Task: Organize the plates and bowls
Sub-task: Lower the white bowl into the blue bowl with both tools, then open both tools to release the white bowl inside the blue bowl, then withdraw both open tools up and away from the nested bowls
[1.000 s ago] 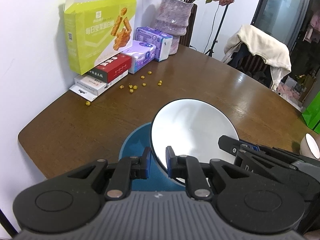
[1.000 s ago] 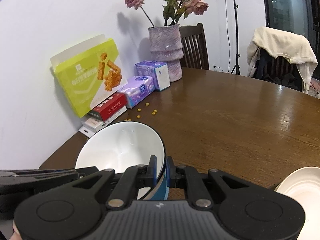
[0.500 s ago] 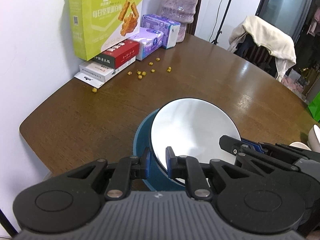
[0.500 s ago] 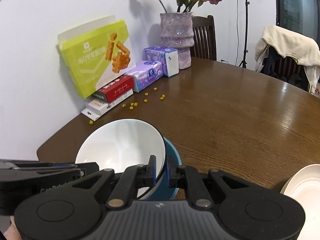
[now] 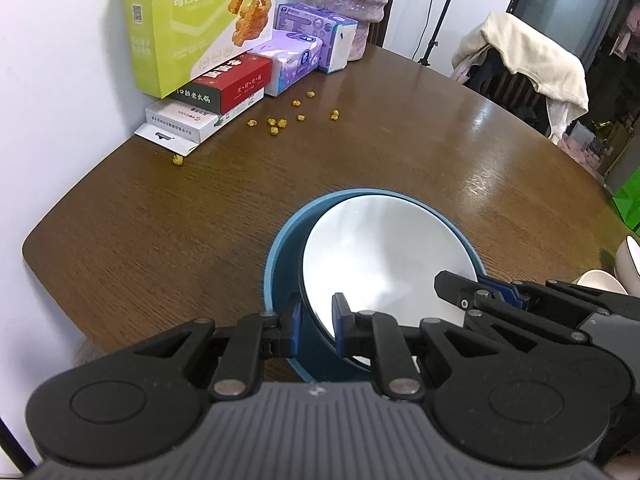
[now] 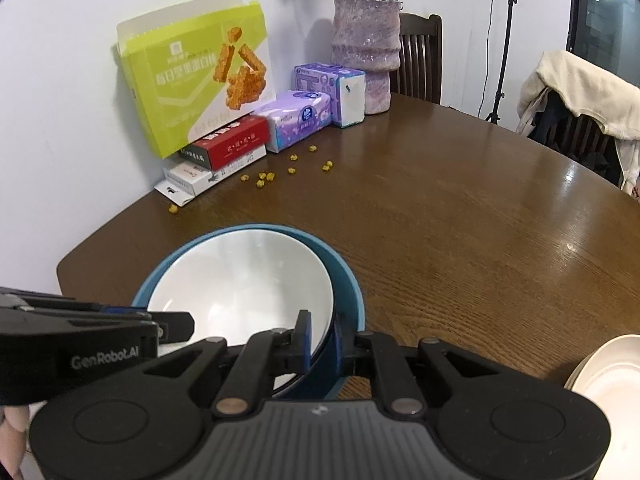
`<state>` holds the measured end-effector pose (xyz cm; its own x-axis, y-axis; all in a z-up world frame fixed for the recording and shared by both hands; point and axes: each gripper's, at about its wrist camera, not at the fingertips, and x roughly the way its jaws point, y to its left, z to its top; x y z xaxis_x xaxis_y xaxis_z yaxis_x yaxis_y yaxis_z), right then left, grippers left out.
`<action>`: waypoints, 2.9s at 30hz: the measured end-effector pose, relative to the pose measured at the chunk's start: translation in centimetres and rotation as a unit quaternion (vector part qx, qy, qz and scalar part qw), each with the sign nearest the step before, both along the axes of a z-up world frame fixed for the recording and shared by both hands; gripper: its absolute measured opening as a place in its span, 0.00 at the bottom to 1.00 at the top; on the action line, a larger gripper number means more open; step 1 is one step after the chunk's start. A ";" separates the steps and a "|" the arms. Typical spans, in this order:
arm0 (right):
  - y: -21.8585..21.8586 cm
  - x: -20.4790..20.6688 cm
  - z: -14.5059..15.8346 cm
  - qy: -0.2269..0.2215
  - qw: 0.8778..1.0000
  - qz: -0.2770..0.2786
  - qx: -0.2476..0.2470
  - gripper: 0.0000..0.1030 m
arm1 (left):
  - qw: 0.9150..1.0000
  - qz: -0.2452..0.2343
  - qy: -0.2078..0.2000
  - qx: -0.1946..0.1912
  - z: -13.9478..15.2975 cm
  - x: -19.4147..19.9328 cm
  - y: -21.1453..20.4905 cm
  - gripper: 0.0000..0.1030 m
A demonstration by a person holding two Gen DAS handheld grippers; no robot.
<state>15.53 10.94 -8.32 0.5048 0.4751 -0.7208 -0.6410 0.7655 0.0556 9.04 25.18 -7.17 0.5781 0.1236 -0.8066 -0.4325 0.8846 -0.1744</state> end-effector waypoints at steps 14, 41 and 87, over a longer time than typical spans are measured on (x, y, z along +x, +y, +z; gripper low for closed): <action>-0.4 0.7 0.1 0.024 1.000 0.000 0.017 0.16 | 1.000 -0.006 -0.005 -0.016 0.1 0.1 0.0 0.27; -4.0 1.4 2.2 0.043 0.994 -0.016 0.100 0.43 | 0.998 -0.018 -0.066 0.003 2.9 -2.0 -1.1 0.77; -27.8 -5.8 1.5 -0.175 0.945 -0.240 0.136 1.00 | 0.975 -0.112 -0.188 0.046 2.1 -2.0 -16.4 1.00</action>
<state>9.70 -16.83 -6.80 0.8938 0.2755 -0.3540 -0.2401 0.9604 0.1414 7.07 8.81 -5.09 0.8512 0.0231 -0.5244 -0.1486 0.9688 -0.1984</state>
